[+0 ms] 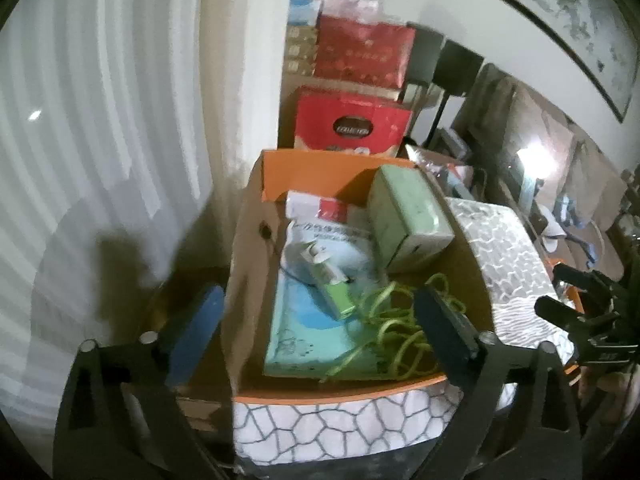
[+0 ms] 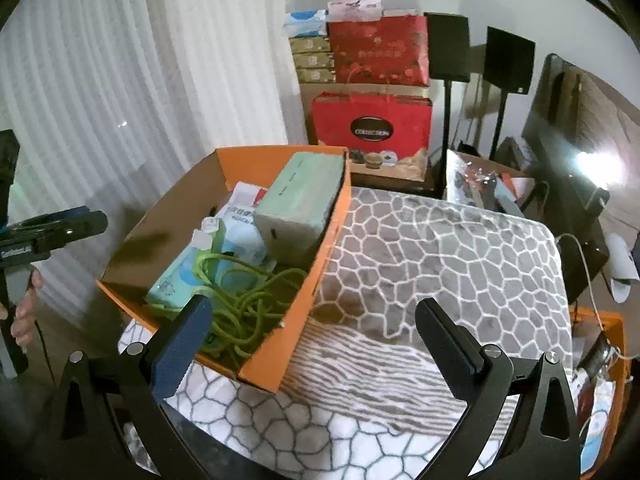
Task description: Organize objects
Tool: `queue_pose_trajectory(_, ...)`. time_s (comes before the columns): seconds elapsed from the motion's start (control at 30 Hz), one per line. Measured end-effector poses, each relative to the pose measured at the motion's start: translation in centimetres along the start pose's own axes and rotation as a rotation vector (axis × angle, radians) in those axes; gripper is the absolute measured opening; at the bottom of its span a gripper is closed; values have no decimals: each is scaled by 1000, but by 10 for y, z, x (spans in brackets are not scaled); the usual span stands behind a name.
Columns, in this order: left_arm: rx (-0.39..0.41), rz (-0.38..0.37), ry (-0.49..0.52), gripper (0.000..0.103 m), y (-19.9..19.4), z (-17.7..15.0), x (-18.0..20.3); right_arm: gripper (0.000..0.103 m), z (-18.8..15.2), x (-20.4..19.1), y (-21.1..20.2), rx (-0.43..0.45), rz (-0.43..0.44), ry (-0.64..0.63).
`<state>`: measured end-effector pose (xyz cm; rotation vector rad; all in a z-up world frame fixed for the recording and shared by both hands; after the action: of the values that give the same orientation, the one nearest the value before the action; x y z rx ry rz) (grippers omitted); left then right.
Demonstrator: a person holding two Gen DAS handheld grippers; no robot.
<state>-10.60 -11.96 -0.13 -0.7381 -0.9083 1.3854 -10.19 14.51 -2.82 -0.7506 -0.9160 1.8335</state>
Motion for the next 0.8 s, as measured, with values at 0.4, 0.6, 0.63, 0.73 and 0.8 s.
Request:
queue_pose_trajectory(0.4, 66, 22, 19, 103, -16, -26, 53, 102, -21, 17, -29, 44, -68, 43)
queue_pose_trajectory(0.6, 68, 48, 31, 103, -14, -43, 73, 102, -38, 25, -36, 41, -66, 75)
queue_pose_trajectory(0.63, 69, 45, 30, 103, -14, -45, 75, 102, -41, 26, -37, 44, -68, 80)
queue_pose_trajectory(0.73, 70, 42, 26, 103, -15, -52, 79, 102, -47, 30, -41, 50, -84, 96)
queue_pose_trajectory(0.8, 69, 36, 22, 103, -15, -57, 82, 102, -51, 31, -43, 52, -96, 103)
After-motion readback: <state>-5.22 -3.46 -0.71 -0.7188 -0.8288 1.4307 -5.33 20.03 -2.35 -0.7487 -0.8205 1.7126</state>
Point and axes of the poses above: each gripper's, at about its wrist camera, not at the fingertips, and y roughly the way its jaws point, x to its right, z to its top, the point moved 4 cm from there along y, roughly the way its jaws point, and after that the axes turned 13 degrees about -x, right-handed, at the moved point
